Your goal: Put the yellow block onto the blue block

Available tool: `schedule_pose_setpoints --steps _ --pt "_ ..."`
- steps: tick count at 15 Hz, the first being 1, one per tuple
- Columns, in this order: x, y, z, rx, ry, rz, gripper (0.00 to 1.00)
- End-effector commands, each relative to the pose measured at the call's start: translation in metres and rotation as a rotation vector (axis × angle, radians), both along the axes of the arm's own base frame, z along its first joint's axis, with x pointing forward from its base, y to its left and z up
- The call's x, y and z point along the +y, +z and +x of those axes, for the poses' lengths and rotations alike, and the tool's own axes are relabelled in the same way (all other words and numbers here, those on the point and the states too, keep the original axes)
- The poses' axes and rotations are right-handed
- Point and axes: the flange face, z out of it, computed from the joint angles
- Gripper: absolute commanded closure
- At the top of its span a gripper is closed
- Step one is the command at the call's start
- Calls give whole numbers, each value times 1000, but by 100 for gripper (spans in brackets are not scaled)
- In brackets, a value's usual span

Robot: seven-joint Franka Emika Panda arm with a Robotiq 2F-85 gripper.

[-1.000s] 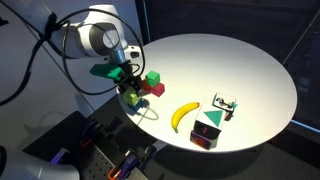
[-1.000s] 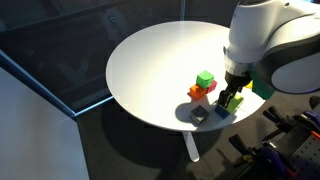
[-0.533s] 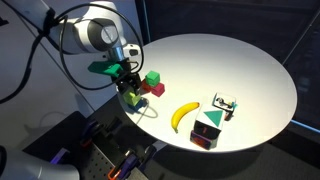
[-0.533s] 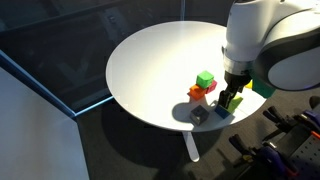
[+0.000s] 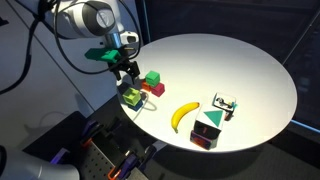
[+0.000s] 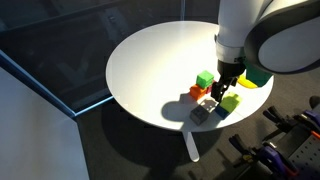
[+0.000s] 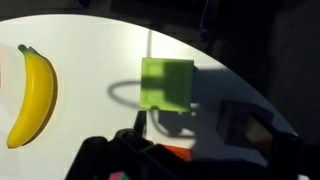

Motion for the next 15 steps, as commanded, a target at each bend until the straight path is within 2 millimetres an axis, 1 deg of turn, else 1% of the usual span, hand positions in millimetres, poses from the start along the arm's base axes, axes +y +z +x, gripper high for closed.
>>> schedule_pose_setpoints --steps 1,7,12,15 --pt "5 28 1 -8 12 24 0" --pt "0 62 -18 8 4 -6 0" --pt "-11 95 -38 43 -14 -41 0" --pt "-15 110 -48 25 -23 -15 0"
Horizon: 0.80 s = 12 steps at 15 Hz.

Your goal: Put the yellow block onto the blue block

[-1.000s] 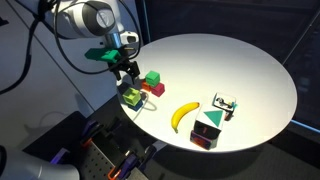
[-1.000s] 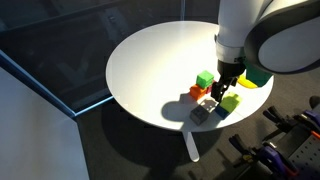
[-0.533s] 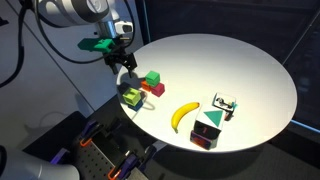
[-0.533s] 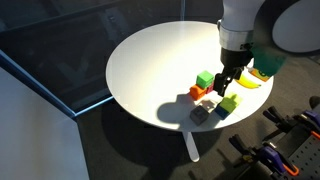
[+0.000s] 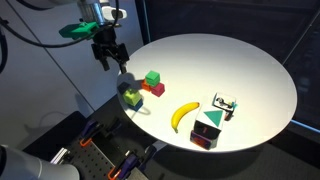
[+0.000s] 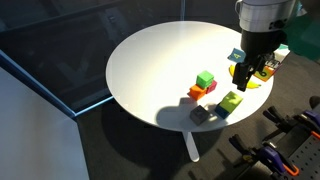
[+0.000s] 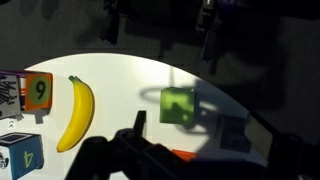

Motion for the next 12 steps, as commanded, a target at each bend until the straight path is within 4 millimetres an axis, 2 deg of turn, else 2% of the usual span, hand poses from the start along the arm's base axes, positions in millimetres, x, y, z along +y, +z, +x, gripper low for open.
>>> schedule_pose_setpoints --steps 1,8,12 --pt "-7 20 -18 -32 2 61 0" --pt "-20 39 -38 -116 -24 188 0" --pt "-29 54 -43 -152 -57 191 0"
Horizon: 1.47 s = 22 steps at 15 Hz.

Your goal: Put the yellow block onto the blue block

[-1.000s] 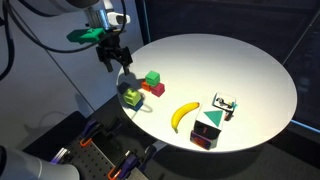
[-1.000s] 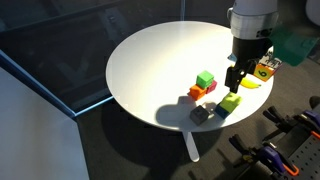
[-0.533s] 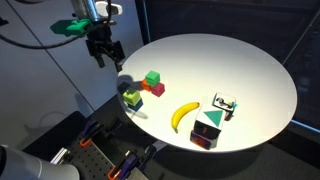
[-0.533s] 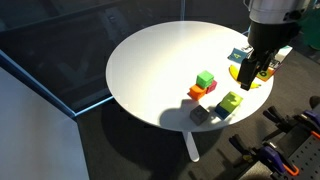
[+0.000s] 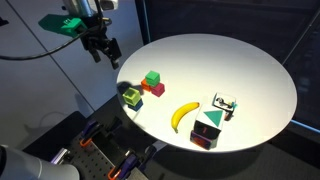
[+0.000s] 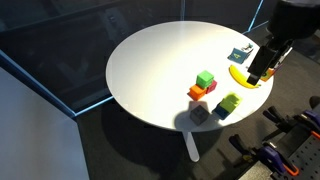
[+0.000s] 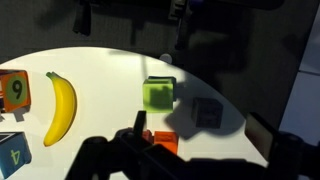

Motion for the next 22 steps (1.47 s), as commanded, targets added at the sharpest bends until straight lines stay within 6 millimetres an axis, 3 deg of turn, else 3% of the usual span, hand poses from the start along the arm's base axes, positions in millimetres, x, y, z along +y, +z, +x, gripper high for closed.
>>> schedule_pose_setpoints --steps 1,9,22 --pt "-10 17 -9 -51 -27 -3 0" --pt "-13 36 -7 -96 -56 -3 0" --pt "-11 31 -5 -83 -39 10 0"
